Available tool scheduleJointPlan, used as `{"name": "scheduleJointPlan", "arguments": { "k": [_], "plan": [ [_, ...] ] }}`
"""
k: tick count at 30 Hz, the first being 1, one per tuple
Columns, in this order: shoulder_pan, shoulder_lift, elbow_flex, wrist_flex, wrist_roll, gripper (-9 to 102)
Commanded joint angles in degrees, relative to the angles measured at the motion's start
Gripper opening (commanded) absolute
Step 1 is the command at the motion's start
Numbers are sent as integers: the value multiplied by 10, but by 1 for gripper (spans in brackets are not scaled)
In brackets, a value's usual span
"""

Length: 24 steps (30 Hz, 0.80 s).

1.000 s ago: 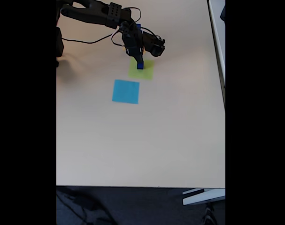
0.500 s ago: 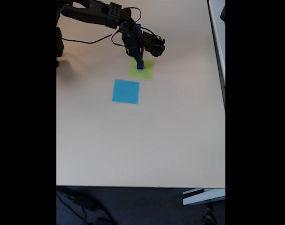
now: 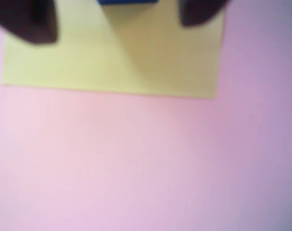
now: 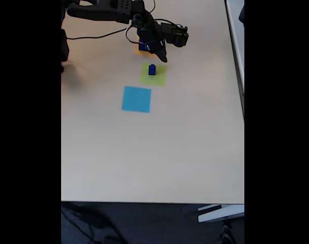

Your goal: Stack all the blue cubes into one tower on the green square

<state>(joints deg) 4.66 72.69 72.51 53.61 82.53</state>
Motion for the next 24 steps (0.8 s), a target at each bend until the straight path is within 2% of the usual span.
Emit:
{"name": "scheduleJointPlan", "arguments": {
  "k": [1,11,13,15,16,19,24],
  "plan": [
    [-3,74,-54,-19,-4,14],
    [-11,91,-95,-96,-51,15],
    [-21,101,-82,-92,-18,17],
    [-33,109,-67,-92,15,28],
    [-38,110,-65,-92,25,31],
    [-55,124,-54,-89,54,35],
    [-111,146,-45,-33,180,42]
  ]
}}
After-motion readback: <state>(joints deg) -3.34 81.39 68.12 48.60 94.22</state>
